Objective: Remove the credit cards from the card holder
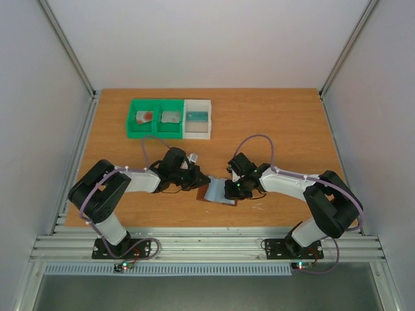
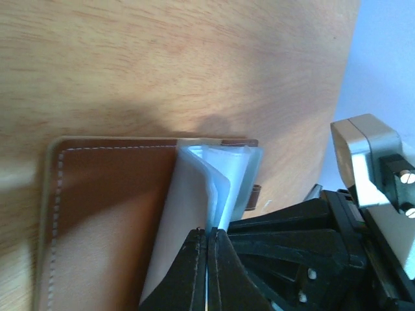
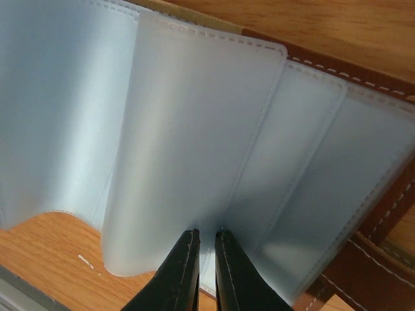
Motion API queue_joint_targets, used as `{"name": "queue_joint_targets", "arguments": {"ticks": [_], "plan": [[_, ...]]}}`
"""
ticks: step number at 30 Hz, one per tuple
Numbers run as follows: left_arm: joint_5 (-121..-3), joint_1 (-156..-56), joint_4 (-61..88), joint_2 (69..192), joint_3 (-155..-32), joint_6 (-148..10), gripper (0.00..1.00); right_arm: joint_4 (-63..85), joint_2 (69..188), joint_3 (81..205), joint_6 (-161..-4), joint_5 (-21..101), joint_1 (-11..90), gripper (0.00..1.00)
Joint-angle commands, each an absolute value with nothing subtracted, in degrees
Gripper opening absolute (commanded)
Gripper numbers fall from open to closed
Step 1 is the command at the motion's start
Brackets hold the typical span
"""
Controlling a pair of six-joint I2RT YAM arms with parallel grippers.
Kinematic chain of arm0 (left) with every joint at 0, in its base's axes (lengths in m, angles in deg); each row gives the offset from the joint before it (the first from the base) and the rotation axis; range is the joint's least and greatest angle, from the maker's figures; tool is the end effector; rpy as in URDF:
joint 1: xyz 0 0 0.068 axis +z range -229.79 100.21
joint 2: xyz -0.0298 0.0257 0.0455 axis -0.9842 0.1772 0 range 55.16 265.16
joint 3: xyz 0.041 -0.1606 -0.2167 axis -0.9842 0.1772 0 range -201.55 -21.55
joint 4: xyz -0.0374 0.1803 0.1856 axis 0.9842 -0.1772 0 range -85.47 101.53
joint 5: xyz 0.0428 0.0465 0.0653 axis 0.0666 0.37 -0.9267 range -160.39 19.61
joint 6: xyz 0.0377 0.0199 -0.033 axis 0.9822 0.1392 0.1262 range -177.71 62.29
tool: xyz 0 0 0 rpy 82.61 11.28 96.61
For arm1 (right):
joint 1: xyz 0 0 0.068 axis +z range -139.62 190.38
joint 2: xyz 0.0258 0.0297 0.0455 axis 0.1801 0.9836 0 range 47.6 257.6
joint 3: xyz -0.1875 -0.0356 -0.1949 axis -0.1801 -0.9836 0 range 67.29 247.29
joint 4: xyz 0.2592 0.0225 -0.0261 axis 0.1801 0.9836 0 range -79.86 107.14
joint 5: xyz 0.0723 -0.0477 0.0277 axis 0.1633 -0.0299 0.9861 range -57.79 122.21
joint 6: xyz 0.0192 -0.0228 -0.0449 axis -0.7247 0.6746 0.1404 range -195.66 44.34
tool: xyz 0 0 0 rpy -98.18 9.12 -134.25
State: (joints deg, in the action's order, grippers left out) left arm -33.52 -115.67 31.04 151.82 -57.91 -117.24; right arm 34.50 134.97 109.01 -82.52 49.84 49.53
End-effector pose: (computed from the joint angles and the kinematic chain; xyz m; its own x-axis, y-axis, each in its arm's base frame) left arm 0.2319 -0.1942 0.1257 -0.9897 -0.1352 -0.0462 -0.0318 0.5236 -0.8514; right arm 0.1941 0.1720 0.1425 -0.8050 -0.5086 -0.3054 -0.5901 0.7397 0.3235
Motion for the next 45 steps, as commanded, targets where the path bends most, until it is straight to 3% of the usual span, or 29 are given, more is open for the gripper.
{"name": "queue_joint_targets", "arguments": {"ticks": [1, 8, 12, 26, 27, 28, 29, 45], "plan": [[-38.9, -116.1, 21.5, 147.1, -60.0, -111.7, 0.0, 34.7, 133.2, 108.4, -82.8, 48.0, 49.5, 0.1], [-45.4, -116.1, 8.5, 143.2, -63.9, -106.6, 0.09, 38.5, 129.8, 110.1, -82.3, 43.8, 49.5, 0.19], [-49.9, -116.1, 2.8, 138.6, -65.4, -104.8, 0.23, 40.9, 124.7, 110.5, -82.4, 40.8, 49.5, 0.28], [-63.4, -116.1, -17.0, 119.0, -73.0, -92.9, 0.76, 52.5, 105.7, 119.1, -82.4, 33.6, 49.4, 0.98], [-63.7, -116.1, -17.8, 117.7, -73.7, -92.4, 0.83, 53.3, 104.7, 120.1, -82.5, 33.2, 49.4, 0.98], [-64.0, -116.1, -18.3, 116.5, -74.3, -91.5, 0.97, 54.0, 104.0, 121.2, -82.5, 32.9, 49.5, 0.98], [-64.4, -116.1, -18.9, 115.1, -74.8, -91.0, 0.99, 54.8, 103.3, 122.3, -82.4, 32.5, 49.5, 0.98], [-65.3, -116.1, -20.3, 99.5, -76.5, -85.5, 0.99, 63.2, 96.6, 134.3, -82.1, 27.7, 49.5, 0.98]]}}
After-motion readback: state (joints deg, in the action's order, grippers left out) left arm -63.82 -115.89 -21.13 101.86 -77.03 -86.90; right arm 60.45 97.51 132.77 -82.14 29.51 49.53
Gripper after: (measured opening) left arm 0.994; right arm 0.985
